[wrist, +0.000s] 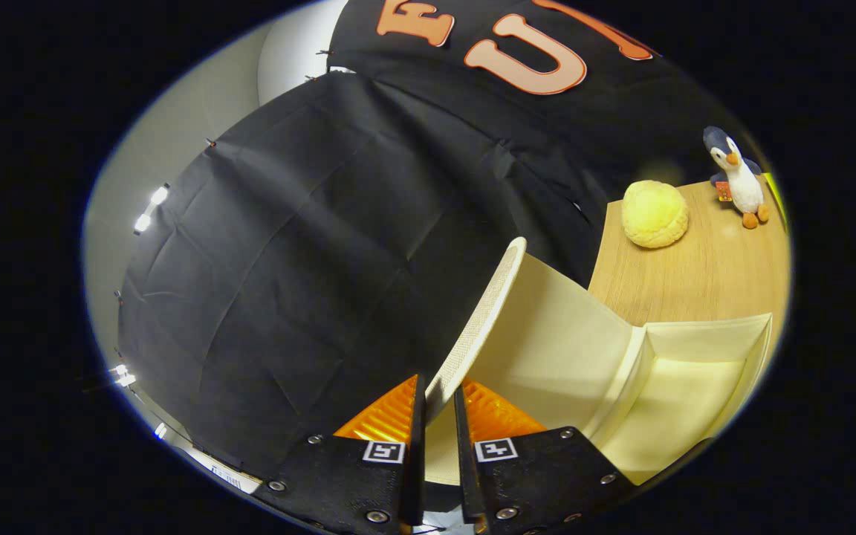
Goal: Open the storage box then place both shoes into the box .Put the left shoe in first, then the right shoe, with the right side of both shoes facing outward in a uniform manner.
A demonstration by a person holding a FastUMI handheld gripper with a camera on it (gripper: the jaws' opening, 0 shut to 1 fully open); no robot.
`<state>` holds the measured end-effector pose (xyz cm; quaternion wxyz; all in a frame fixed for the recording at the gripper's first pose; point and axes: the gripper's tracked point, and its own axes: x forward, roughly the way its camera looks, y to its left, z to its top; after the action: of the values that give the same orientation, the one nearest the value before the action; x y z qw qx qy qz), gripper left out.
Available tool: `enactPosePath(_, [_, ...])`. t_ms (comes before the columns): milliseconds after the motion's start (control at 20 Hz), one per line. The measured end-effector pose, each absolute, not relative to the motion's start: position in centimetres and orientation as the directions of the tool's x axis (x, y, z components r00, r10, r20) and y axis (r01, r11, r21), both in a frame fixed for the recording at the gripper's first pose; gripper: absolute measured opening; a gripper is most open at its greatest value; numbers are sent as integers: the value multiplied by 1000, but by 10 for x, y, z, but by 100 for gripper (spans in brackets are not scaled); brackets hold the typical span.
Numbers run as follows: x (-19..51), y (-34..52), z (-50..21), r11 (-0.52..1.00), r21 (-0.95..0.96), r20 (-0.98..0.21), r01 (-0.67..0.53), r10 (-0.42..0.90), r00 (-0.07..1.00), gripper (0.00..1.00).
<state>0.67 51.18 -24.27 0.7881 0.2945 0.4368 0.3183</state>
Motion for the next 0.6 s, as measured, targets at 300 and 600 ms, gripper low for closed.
enactPosePath(300, [14,566,-277,671,710,-575,-213,728,373,19])
enactPosePath(600, [10,538,-295,717,665,-631,-209,689,356,41])
